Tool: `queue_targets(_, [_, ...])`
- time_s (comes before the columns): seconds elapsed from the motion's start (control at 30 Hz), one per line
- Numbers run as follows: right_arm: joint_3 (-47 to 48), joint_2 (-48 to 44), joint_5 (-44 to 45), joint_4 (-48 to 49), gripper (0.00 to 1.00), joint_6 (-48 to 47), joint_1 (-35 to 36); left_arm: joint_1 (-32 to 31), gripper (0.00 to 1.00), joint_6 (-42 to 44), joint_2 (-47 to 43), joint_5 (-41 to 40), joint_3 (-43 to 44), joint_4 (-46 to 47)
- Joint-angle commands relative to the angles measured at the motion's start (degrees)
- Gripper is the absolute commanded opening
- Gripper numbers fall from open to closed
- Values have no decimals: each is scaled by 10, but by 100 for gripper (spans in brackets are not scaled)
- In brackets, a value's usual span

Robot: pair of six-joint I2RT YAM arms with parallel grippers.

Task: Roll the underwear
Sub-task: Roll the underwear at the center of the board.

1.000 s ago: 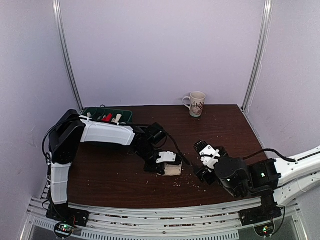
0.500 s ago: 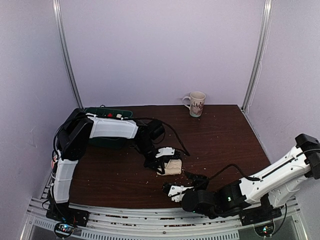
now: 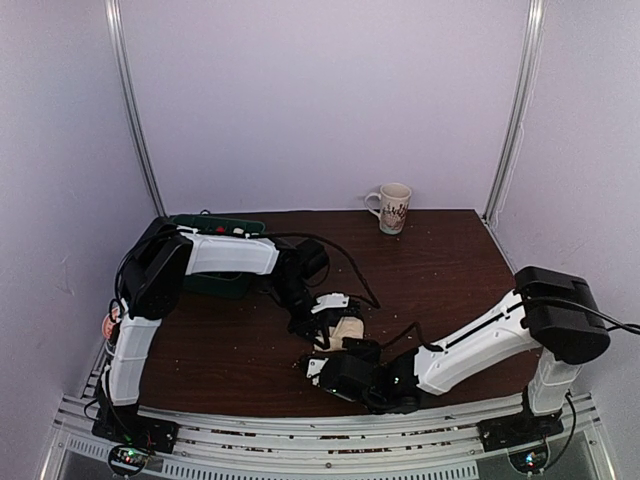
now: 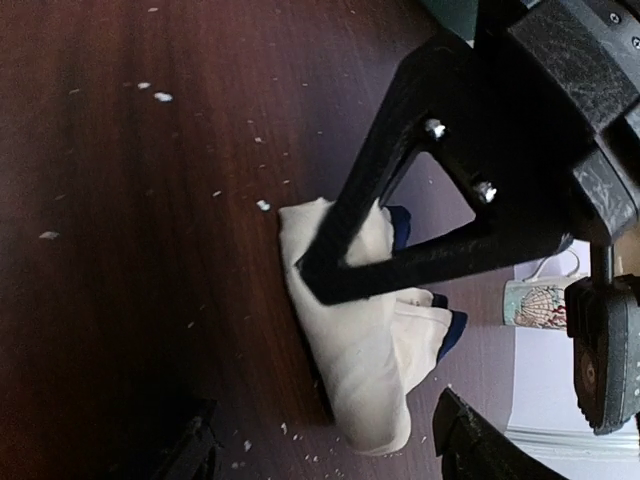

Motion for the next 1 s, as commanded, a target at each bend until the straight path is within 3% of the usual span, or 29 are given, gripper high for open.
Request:
queue_targets(0.0, [36,57,-8,-2,72,-18,-23,-6,0,10,56,-50,-26,-56])
queue_targets(0.1, [48,79,-7,-14,67,-9,-33,-5,2,16,56,-48,-26,-58])
queue_targets(0.4, [63,87,-43,-43,32,13,-54,-5,8,32,33,-60,-42,-46])
queue_targets(0.53, [66,80,-93,-59,14,26,-58,-4,27,41,-10,-61,-73,-6])
queue_targets(0.77, [69,70,-150,-81,1,49,-65,3,42,29,-89,-97,-124,71])
queue_targets(0.9, [67,52,-175,-90,0,61,-66,11,59,23,-146,-112,-163,120])
queue_targets(0.97, [63,42,-187,-91,0,66,-66,14,95,25,-181,-116,-191,149])
